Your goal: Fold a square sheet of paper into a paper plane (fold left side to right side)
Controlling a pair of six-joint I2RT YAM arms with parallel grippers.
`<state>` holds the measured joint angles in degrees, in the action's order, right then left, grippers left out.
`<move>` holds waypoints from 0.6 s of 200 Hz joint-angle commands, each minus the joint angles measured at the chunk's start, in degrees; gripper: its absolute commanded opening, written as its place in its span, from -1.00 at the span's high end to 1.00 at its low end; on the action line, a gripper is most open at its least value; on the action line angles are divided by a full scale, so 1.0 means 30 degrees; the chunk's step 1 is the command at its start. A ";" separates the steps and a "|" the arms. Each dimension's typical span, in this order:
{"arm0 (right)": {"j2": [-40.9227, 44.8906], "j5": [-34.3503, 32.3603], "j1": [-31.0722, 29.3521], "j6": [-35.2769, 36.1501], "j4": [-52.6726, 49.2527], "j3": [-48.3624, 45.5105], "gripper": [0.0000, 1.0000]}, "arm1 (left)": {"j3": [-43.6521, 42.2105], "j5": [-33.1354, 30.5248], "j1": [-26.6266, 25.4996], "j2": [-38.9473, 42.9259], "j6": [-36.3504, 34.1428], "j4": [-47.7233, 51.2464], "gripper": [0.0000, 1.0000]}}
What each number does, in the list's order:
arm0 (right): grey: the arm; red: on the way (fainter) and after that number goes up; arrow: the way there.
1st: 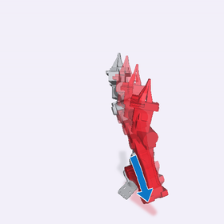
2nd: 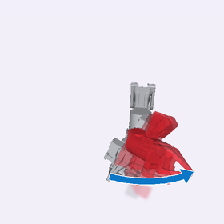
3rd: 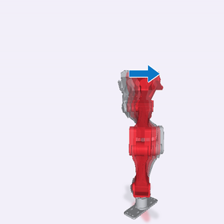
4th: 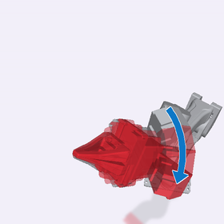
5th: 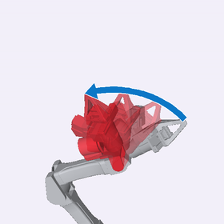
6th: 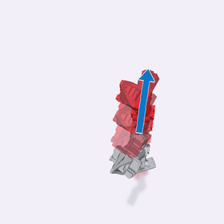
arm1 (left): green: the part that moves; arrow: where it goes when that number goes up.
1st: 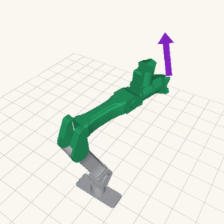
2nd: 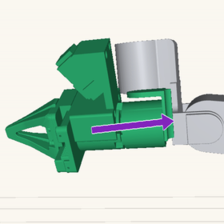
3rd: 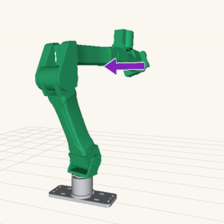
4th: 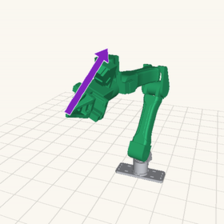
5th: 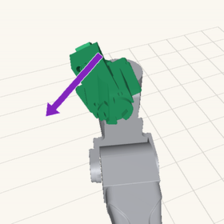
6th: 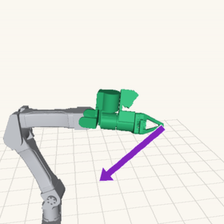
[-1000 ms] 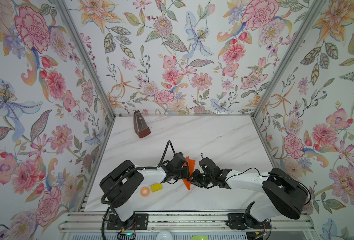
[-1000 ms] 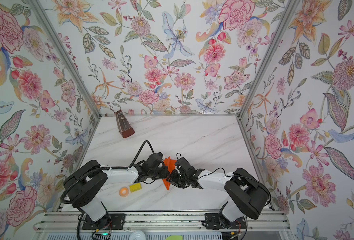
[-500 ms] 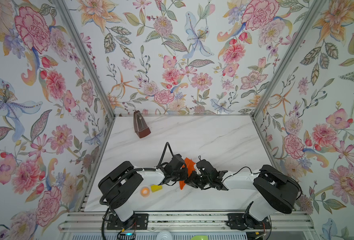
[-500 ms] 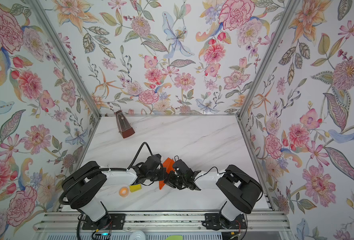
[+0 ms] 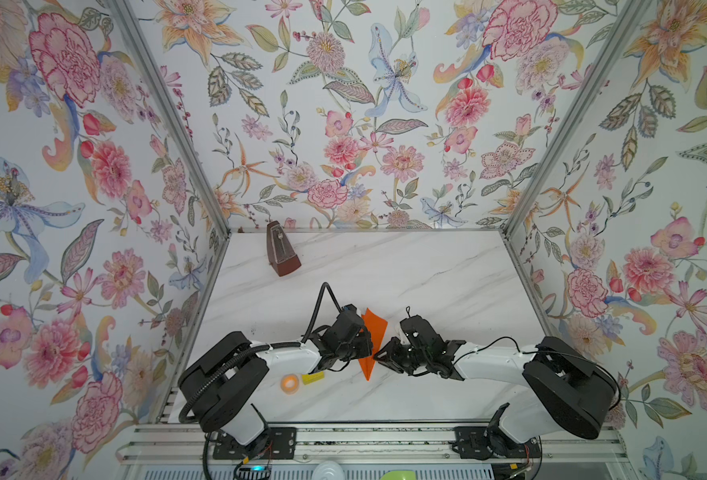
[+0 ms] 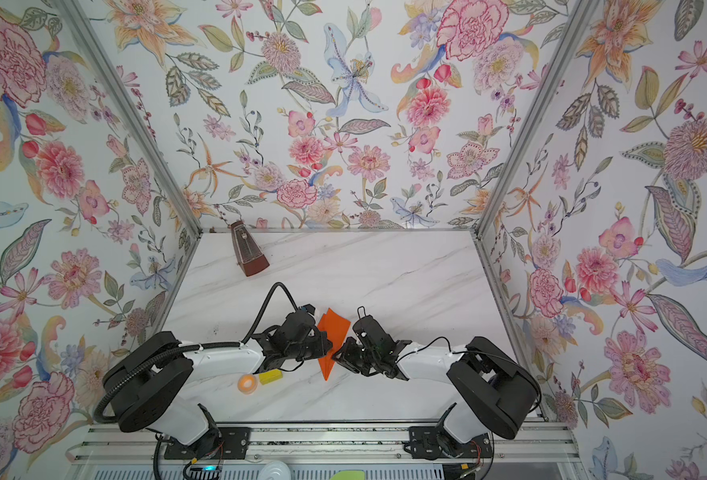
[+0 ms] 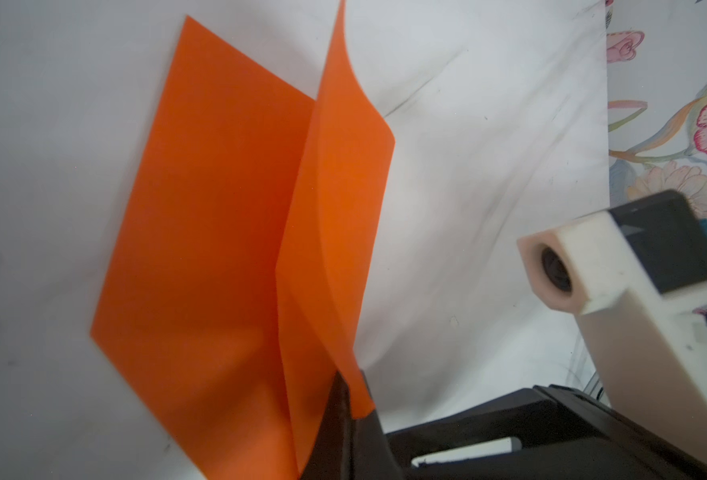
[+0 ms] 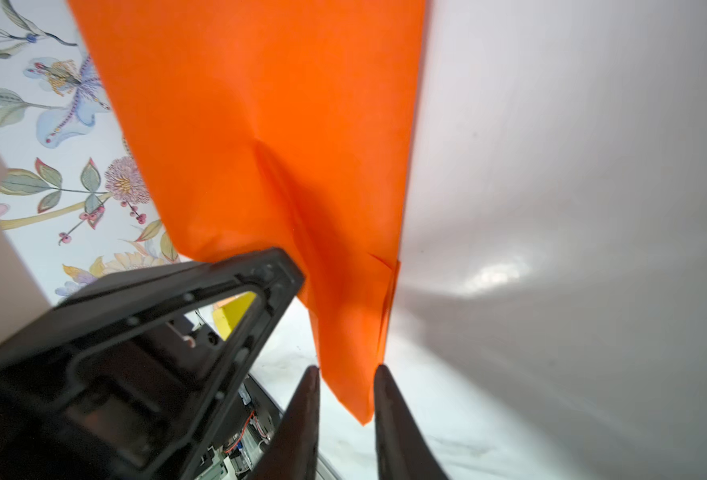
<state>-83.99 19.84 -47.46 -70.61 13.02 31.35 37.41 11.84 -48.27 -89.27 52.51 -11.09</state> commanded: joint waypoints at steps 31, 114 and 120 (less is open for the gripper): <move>0.1139 -0.0795 -0.0512 0.0256 0.0157 -0.0519 0.46 | -0.1867 -0.0876 0.0173 0.0449 0.2152 -0.2805 1.00; -0.1792 -0.0370 -0.1937 -0.0868 0.2926 -0.0257 0.42 | -0.2845 -0.0785 0.0241 0.0409 0.2711 -0.4006 1.00; -0.1876 -0.0393 -0.1988 -0.0908 0.2955 -0.0231 0.42 | -0.2860 -0.0759 0.0233 0.0415 0.2739 -0.4061 1.00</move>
<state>-88.03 18.68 -52.53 -72.12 19.53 30.20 30.00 10.20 -48.01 -88.49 60.03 -21.74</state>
